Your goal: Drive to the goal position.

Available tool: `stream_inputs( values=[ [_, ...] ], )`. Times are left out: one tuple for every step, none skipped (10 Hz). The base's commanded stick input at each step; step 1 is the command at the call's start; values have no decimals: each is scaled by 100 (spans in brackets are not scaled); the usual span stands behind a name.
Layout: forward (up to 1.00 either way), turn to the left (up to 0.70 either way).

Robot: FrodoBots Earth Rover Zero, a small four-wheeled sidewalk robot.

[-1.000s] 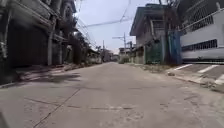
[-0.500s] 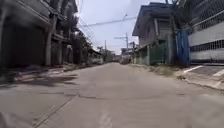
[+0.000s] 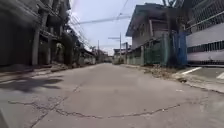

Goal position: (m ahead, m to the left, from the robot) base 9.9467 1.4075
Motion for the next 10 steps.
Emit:
stream_inputs(
  values=[
    [100, 0],
    [100, 0],
    [100, 0],
    [100, 0],
    [100, 0],
    [100, 0],
    [100, 0],
    [100, 0],
    [100, 0],
    [100, 0]
  ],
)
